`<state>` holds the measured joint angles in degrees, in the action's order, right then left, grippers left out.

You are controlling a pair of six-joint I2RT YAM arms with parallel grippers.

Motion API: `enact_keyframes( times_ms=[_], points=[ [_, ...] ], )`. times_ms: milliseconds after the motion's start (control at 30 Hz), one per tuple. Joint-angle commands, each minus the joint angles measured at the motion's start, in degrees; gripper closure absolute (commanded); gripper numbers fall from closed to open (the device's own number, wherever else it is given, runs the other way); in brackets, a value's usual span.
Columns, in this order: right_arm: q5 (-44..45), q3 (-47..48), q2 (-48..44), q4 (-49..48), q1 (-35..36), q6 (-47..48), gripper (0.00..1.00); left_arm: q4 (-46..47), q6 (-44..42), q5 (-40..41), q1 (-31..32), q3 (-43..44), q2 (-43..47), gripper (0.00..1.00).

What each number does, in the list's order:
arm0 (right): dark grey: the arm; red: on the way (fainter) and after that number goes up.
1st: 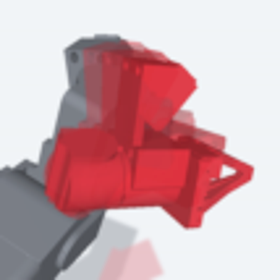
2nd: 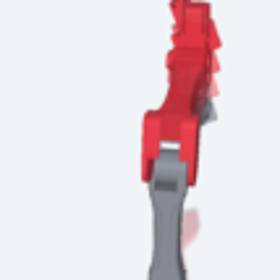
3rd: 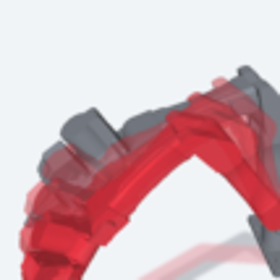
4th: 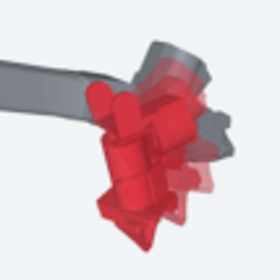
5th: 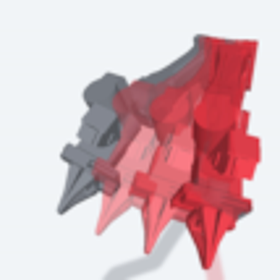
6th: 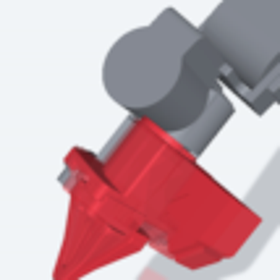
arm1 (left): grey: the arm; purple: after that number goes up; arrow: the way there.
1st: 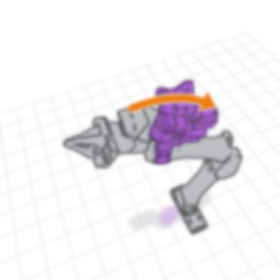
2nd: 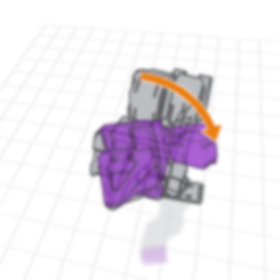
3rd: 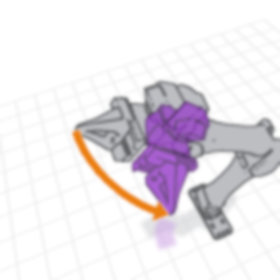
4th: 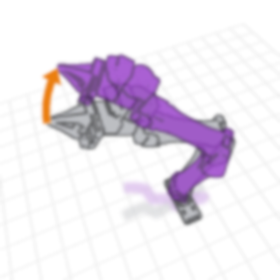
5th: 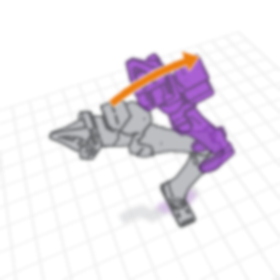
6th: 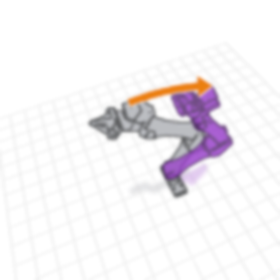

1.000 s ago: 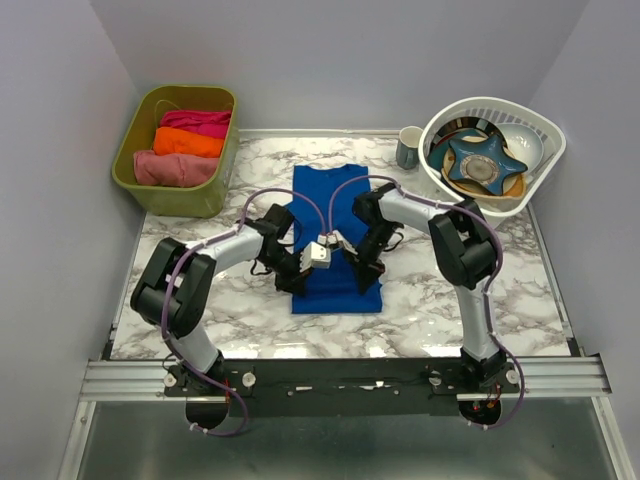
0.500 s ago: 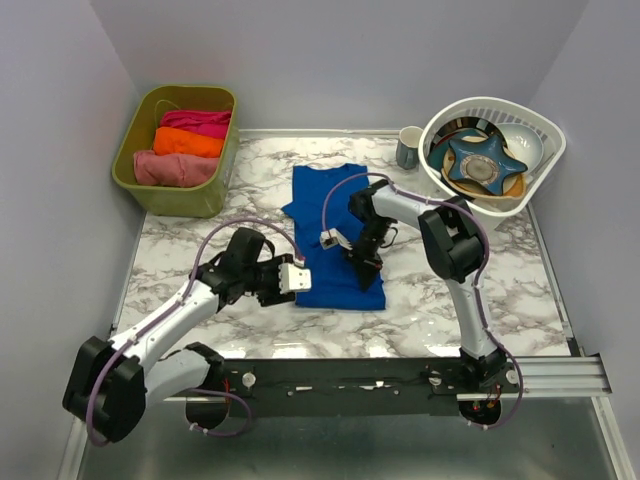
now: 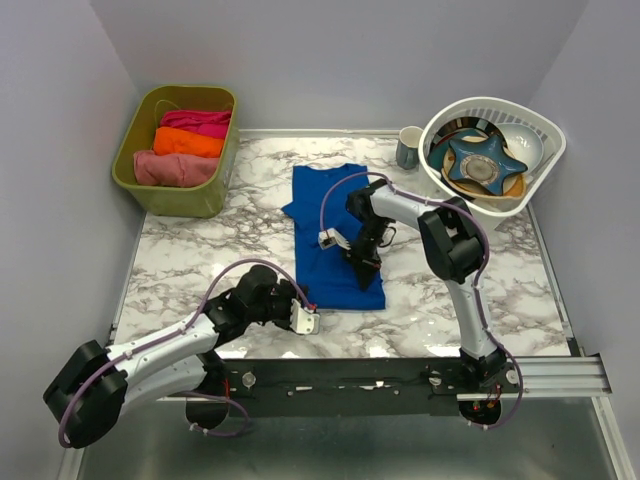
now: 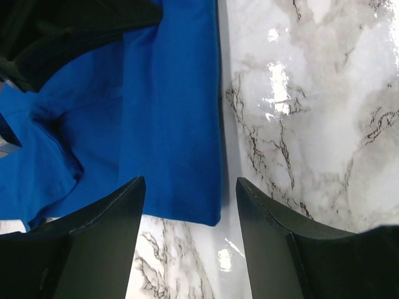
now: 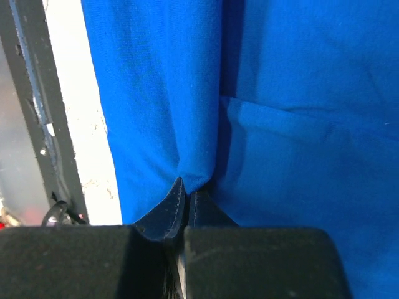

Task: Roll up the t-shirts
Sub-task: Roll the T-shirt to the center of the board.

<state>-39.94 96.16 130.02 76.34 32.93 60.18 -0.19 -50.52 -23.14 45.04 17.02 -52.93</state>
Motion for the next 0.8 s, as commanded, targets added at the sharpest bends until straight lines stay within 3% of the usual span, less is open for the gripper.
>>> enact_keyframes(
  times_ms=[0, 367, 567, 767],
  points=[
    [0.22, 1.92, -2.49, -2.68, 0.99, 2.66, 0.96, 6.16, 0.77, 3.71, 1.98, -1.28, 2.03, 0.31],
    [-1.10, 6.40, 1.81, 1.44, 2.49, 4.24, 0.96, 6.07, 0.69, 5.38, 6.64, -0.93, -0.86, 0.32],
    [1.18, 5.71, 2.79, 1.54, 2.49, 5.03, 0.96, 10.99, -1.41, 14.59, 8.75, -0.58, -9.73, 0.32],
    [1.27, 6.14, 3.40, 2.06, 2.49, 5.12, 0.96, 22.24, -5.55, 22.69, 9.81, -2.86, -18.96, 0.33]
  ],
)
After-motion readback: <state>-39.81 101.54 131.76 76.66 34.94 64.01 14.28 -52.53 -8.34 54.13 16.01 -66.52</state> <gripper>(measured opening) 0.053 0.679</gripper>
